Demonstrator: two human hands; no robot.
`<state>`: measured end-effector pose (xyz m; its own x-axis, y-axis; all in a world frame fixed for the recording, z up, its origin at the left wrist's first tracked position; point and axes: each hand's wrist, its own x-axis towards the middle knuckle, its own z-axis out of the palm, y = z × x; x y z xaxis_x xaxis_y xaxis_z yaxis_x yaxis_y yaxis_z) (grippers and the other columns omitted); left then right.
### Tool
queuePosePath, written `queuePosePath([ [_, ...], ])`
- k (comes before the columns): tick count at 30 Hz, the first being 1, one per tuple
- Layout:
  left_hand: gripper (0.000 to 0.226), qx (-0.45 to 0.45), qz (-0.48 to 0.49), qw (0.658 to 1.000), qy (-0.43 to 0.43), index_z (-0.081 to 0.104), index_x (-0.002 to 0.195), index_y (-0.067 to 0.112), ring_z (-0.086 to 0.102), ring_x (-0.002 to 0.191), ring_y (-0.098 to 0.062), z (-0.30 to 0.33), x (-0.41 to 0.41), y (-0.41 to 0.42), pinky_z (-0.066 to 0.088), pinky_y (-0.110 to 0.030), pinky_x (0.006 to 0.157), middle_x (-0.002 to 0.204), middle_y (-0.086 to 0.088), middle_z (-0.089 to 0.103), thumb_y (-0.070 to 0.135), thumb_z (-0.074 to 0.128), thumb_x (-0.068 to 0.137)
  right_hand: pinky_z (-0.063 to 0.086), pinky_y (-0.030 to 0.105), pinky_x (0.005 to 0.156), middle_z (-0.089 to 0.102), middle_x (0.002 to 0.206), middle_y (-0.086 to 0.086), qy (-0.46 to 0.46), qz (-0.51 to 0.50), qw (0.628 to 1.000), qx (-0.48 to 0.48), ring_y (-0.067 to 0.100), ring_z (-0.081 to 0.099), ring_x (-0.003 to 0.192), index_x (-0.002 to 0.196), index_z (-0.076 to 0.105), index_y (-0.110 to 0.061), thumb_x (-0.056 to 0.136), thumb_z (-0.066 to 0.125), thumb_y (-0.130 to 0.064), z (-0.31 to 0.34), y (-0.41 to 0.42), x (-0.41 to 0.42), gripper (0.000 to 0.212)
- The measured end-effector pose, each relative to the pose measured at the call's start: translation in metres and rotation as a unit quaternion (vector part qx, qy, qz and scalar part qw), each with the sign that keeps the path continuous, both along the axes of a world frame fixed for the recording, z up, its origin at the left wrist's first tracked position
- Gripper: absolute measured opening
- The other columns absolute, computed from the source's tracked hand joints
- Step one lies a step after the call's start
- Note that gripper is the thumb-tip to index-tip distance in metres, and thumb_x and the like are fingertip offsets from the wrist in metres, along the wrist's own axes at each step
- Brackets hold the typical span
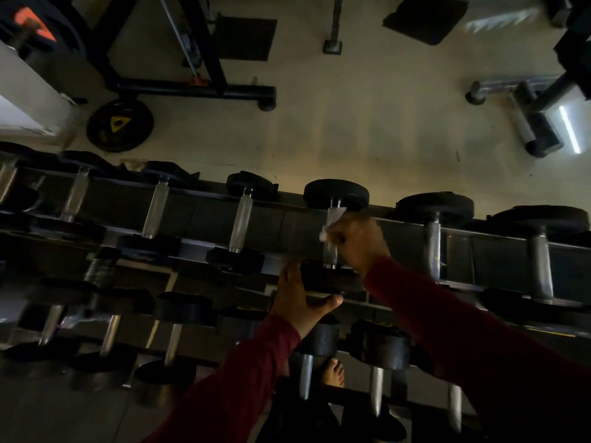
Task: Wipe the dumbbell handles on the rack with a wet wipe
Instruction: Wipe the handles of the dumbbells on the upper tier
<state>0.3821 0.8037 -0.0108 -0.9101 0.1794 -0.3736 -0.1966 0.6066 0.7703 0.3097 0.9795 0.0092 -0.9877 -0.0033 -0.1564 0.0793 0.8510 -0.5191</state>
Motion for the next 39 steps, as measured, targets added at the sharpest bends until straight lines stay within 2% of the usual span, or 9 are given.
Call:
queuePosePath([
  [5, 0.082, 0.015, 0.003, 1.000, 0.006, 0.043, 0.140, 0.028, 0.044, 0.123, -0.004, 0.011, -0.003, -0.011, 0.035, -0.016, 0.098, 0.134, 0.012, 0.046, 0.050, 0.080, 0.070, 0.051, 0.033, 0.093, 0.064, 0.112, 0.000, -0.013, 0.182, 0.978, 0.103, 0.013, 0.059, 0.103, 0.103, 0.069, -0.021, 0.093, 0.060, -0.022, -0.003, -0.001, -0.013, 0.014],
  [11, 0.063, 0.021, -0.019, 0.999, -0.019, 0.054, 0.130, 0.028, 0.051, 0.116, -0.006, 0.018, -0.012, -0.018, 0.041, -0.022, 0.098, 0.127, 0.012, 0.055, 0.041, 0.080, 0.074, 0.049, 0.031, 0.095, 0.066, 0.114, 0.002, 0.030, 0.262, 0.921, 0.286, 0.019, 0.056, 0.115, 0.109, 0.068, -0.021, 0.090, 0.066, -0.020, 0.001, -0.006, -0.031, 0.020],
  [15, 0.059, 0.008, -0.028, 1.000, -0.005, 0.056, 0.128, 0.023, 0.055, 0.118, -0.013, 0.020, -0.013, -0.020, 0.044, -0.026, 0.100, 0.128, 0.004, 0.058, 0.037, 0.078, 0.076, 0.047, 0.025, 0.095, 0.069, 0.108, -0.003, -0.121, 0.254, 0.952, 0.118, 0.010, 0.064, 0.100, 0.105, 0.069, -0.023, 0.096, 0.059, -0.024, 0.024, -0.006, -0.011, 0.014],
  [22, 0.046, -0.009, -0.034, 0.998, 0.050, 0.057, 0.129, 0.020, 0.054, 0.114, -0.012, 0.043, -0.007, 0.001, 0.038, -0.010, 0.086, 0.126, -0.002, 0.056, 0.027, 0.070, 0.086, 0.042, 0.018, 0.085, 0.062, 0.120, -0.007, -0.153, -0.039, 0.985, -0.065, 0.005, 0.055, 0.097, 0.107, 0.068, -0.026, 0.095, 0.053, -0.004, 0.052, 0.040, 0.027, 0.030],
  [25, 0.041, -0.014, -0.061, 0.995, 0.081, 0.056, 0.126, 0.026, 0.055, 0.111, -0.012, 0.051, 0.002, 0.020, 0.045, -0.017, 0.089, 0.125, -0.002, 0.055, 0.030, 0.067, 0.087, 0.051, 0.028, 0.085, 0.062, 0.109, -0.001, -0.186, -0.201, 0.941, -0.199, 0.014, 0.061, 0.094, 0.087, 0.064, -0.022, 0.094, 0.055, -0.002, 0.062, 0.066, 0.050, 0.023],
  [28, 0.040, -0.015, -0.095, 0.989, 0.110, 0.056, 0.127, 0.027, 0.054, 0.114, -0.016, 0.057, 0.016, 0.047, 0.048, -0.032, 0.100, 0.125, -0.002, 0.054, 0.029, 0.065, 0.087, 0.057, 0.036, 0.089, 0.067, 0.114, 0.010, -0.212, -0.319, 0.849, -0.364, 0.025, 0.067, 0.100, 0.102, 0.068, -0.012, 0.091, 0.061, -0.004, 0.073, 0.099, 0.071, 0.016],
  [33, 0.043, -0.035, -0.150, 0.983, 0.096, 0.058, 0.129, 0.023, 0.053, 0.119, -0.018, 0.056, 0.038, 0.110, 0.044, -0.036, 0.104, 0.126, -0.001, 0.059, 0.031, 0.066, 0.087, 0.047, 0.017, 0.073, 0.070, 0.100, 0.008, -0.186, -0.155, 0.966, -0.089, 0.015, 0.065, 0.085, 0.102, 0.072, -0.013, 0.087, 0.070, -0.010, 0.071, 0.167, 0.092, 0.015],
  [36, 0.047, -0.059, -0.152, 0.984, 0.077, 0.060, 0.128, 0.020, 0.054, 0.117, -0.015, 0.054, 0.049, 0.148, 0.042, -0.031, 0.105, 0.126, 0.000, 0.059, 0.037, 0.068, 0.085, 0.045, 0.029, 0.093, 0.067, 0.116, 0.006, -0.213, -0.060, 0.974, 0.055, 0.021, 0.060, 0.107, 0.112, 0.071, -0.014, 0.093, 0.064, -0.030, 0.055, 0.195, 0.090, 0.026],
  [39, 0.042, -0.092, -0.106, 0.988, 0.064, 0.064, 0.121, 0.019, 0.056, 0.110, -0.013, 0.053, 0.053, 0.171, 0.044, -0.028, 0.100, 0.119, 0.002, 0.062, 0.040, 0.070, 0.085, 0.044, 0.038, 0.104, 0.060, 0.128, 0.010, -0.232, -0.053, 0.971, 0.028, 0.027, 0.055, 0.120, 0.123, 0.064, -0.009, 0.094, 0.063, -0.032, 0.030, 0.198, 0.088, 0.037],
])
